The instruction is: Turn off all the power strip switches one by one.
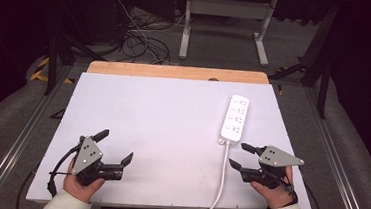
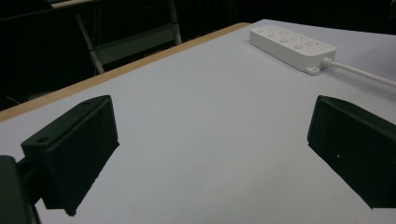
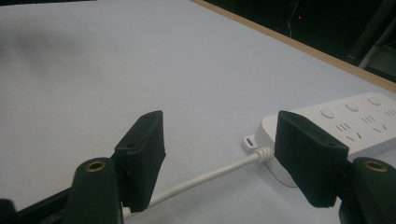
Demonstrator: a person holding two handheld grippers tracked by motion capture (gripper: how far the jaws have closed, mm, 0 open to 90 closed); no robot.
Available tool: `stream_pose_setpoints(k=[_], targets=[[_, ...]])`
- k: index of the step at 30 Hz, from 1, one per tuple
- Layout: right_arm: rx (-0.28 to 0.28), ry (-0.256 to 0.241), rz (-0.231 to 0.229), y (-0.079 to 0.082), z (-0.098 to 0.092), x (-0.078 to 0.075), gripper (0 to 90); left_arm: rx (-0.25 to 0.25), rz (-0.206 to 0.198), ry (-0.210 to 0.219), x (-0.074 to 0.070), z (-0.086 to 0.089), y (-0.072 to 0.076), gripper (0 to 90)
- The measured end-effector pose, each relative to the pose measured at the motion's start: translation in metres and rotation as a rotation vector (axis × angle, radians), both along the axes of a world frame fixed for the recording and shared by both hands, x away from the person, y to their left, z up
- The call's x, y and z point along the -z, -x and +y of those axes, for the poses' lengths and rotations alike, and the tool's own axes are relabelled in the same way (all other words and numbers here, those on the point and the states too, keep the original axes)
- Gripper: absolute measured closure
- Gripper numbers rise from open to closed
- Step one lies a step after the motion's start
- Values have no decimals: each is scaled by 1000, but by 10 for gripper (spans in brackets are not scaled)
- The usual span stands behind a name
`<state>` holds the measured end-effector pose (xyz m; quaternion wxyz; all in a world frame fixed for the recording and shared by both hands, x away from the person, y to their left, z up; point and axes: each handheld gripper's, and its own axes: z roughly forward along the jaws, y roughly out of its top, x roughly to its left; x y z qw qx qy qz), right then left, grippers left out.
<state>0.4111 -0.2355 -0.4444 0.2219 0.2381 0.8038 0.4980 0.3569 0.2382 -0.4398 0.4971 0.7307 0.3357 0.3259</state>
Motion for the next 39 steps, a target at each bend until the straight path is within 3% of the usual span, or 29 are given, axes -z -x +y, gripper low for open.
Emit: stream_pose_setpoints(k=[24,27,39], targets=[[-16,18,17,-2,6,-9,373,-20,9,-15,-1,1,0,30],[-9,21,34,-5,6,-14,371,-37,23,-34,0,0,-1,30],[3,26,83,-23,7,-31,393,-39,37,-16,1,2,-2,30]])
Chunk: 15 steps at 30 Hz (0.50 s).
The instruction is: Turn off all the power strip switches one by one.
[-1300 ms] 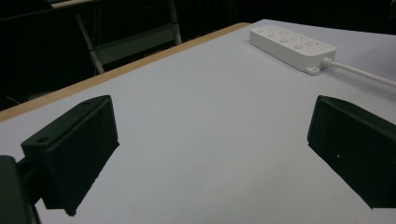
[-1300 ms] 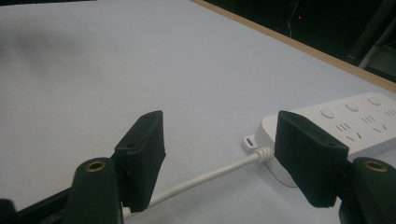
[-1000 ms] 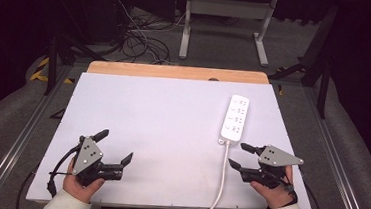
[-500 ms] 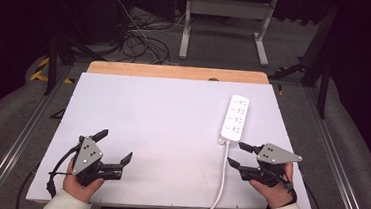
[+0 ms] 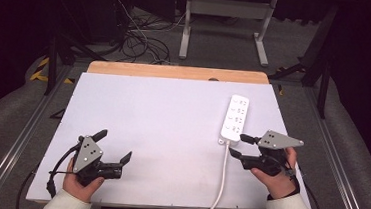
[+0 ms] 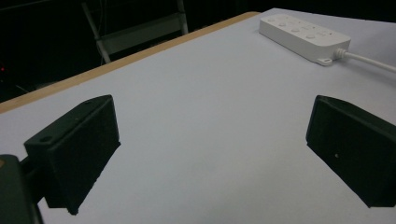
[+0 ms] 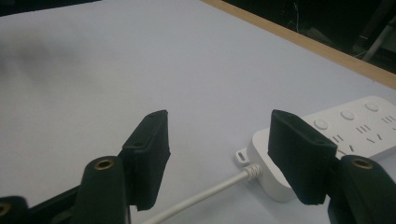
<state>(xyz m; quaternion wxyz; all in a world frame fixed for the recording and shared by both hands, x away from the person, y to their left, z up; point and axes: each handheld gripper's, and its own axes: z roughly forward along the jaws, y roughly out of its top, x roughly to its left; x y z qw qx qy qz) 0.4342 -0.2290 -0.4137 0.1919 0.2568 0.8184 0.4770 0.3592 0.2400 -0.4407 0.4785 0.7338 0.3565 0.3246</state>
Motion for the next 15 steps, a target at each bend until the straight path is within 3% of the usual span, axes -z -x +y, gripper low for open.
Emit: stream_pose_setpoints(k=[15], targets=[[20,12,12,-26,4,-13,421,-3,9,0,0,1,0,30]])
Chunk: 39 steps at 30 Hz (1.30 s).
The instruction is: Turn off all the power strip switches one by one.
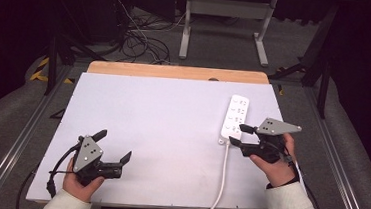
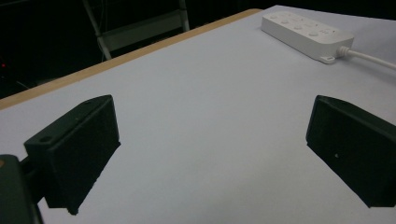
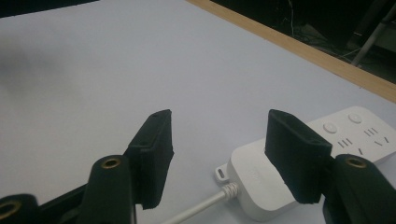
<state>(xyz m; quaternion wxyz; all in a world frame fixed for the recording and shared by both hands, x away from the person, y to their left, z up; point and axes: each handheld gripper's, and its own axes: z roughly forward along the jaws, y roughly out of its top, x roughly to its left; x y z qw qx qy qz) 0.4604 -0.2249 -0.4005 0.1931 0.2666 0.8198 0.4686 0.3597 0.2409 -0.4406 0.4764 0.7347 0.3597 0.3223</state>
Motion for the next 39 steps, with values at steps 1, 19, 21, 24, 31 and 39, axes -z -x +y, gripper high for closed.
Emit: stream_pose_setpoints(k=[1,19,21,24,31,39], targets=[[-1,2,-1,-2,0,-1,422,0,0,0,0,0,0,30],[24,52,88,-26,1,-6,900,7,-2,-5,0,-1,1,30],[30,78,97,-31,2,-6,900,7,-5,-9,0,-1,1,30],[36,96,130,-41,4,-6,900,7,-2,-6,0,-1,1,30],[45,129,156,-61,7,-2,900,5,-2,-8,0,-1,0,30],[62,166,190,-77,13,7,900,6,-1,-10,0,-1,0,30]])
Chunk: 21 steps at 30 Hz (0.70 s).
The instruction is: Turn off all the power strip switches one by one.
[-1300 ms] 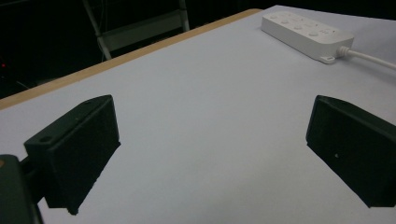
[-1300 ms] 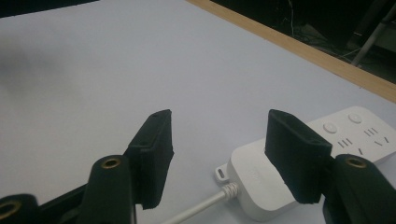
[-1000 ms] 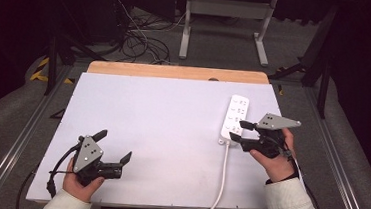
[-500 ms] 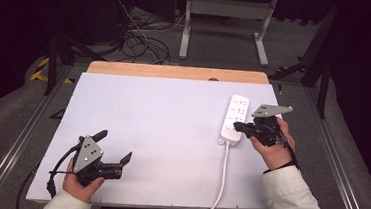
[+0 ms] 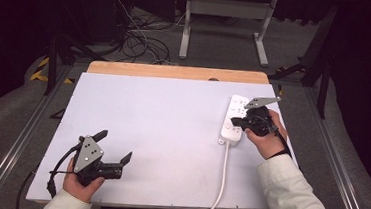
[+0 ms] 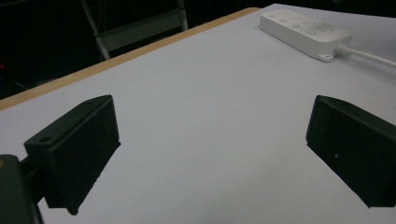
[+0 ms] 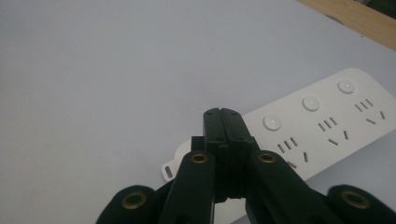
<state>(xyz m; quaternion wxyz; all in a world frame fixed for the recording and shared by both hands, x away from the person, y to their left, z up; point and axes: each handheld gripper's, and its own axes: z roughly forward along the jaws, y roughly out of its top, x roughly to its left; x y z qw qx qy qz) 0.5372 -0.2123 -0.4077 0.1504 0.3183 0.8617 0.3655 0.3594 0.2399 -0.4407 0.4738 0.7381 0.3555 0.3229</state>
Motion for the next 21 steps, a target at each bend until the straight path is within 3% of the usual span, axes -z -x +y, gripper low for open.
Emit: stream_pose_setpoints(k=[21], targets=[[16,54,40,-24,10,26,900,-5,2,-1,0,1,0,30]])
